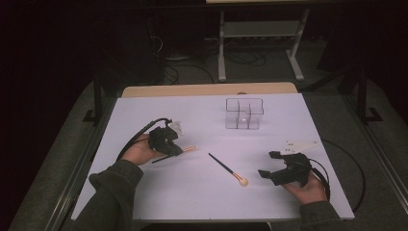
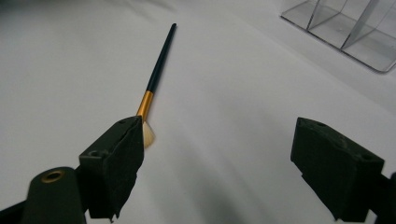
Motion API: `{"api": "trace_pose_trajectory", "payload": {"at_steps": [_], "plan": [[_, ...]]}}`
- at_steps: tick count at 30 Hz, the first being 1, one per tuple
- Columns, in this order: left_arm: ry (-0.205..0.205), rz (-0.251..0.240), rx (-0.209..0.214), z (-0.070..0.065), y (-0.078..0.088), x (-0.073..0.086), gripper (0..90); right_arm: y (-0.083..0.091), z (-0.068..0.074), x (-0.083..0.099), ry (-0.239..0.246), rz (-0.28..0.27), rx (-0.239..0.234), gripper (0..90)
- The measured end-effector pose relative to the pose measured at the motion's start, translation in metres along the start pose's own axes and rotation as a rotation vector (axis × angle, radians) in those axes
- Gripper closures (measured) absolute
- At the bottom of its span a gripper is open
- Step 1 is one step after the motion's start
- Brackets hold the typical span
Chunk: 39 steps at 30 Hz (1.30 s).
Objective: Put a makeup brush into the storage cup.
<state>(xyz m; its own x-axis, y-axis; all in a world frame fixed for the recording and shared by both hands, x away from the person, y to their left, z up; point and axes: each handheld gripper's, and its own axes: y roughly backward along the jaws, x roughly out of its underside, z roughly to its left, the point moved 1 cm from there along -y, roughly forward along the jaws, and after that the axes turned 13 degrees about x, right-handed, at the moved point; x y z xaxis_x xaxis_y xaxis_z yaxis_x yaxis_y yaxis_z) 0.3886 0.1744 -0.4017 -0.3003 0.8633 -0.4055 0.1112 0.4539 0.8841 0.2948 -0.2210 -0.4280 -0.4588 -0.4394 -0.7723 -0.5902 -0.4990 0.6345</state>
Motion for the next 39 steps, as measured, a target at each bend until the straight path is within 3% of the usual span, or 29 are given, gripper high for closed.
{"api": "trace_pose_trajectory", "payload": {"at_steps": [8, 24, 36, 39], "plan": [[0.007, -0.049, 0.018, -0.005, 0.007, -0.001, 83.2, 0.000, 0.000, 0.000, 0.001, 0.003, 0.000, 16.4], [-0.040, -0.113, 0.021, -0.024, 0.023, -0.001, 83.3, -0.001, 0.000, 0.000, 0.003, 0.005, 0.000, 16.4], [-0.034, -0.199, 0.030, -0.034, 0.030, 0.010, 83.3, 0.000, 0.001, -0.004, 0.014, 0.005, -0.002, 16.4], [-0.015, -0.229, 0.034, -0.037, 0.030, 0.014, 83.3, 0.001, 0.003, -0.006, 0.022, 0.005, -0.008, 16.4]]}}
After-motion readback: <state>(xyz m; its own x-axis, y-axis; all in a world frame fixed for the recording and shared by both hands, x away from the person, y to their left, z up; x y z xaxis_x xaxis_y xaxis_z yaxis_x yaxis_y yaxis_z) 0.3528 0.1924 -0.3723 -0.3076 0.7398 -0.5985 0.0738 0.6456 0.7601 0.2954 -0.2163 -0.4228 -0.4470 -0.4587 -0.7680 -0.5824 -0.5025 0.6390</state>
